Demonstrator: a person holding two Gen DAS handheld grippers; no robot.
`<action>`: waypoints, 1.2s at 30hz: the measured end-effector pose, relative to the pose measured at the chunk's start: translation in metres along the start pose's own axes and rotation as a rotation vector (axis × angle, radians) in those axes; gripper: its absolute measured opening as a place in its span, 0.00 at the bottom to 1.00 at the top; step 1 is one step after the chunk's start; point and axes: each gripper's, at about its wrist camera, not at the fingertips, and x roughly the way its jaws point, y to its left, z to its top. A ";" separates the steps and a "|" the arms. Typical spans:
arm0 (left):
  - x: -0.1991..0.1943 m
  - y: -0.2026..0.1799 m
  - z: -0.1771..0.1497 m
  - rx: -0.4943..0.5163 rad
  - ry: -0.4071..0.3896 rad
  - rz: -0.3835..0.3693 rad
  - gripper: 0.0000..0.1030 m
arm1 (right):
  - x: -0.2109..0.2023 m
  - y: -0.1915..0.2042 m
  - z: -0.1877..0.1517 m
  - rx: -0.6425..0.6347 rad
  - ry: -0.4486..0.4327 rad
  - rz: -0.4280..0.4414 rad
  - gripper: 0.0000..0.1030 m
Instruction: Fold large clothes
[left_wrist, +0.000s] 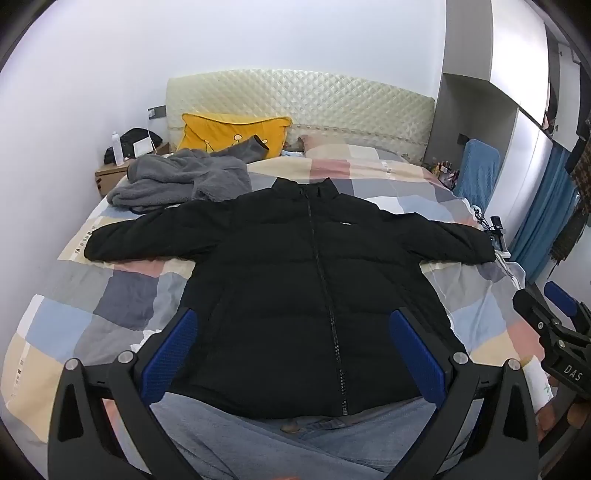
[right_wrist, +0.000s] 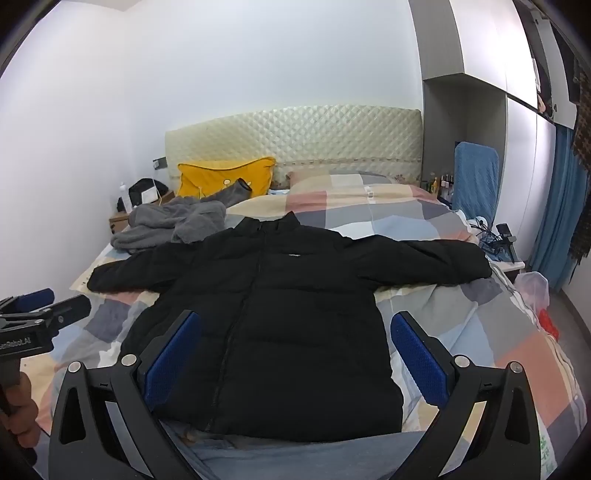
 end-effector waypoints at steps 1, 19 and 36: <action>0.001 -0.001 -0.001 0.000 0.001 0.001 1.00 | 0.001 -0.001 0.000 0.001 0.000 0.000 1.00; 0.003 -0.004 0.000 -0.001 0.014 -0.008 1.00 | 0.004 -0.002 -0.002 0.013 0.006 -0.006 1.00; 0.003 -0.011 0.003 0.014 0.016 -0.020 1.00 | 0.003 -0.008 -0.005 0.019 0.008 -0.001 1.00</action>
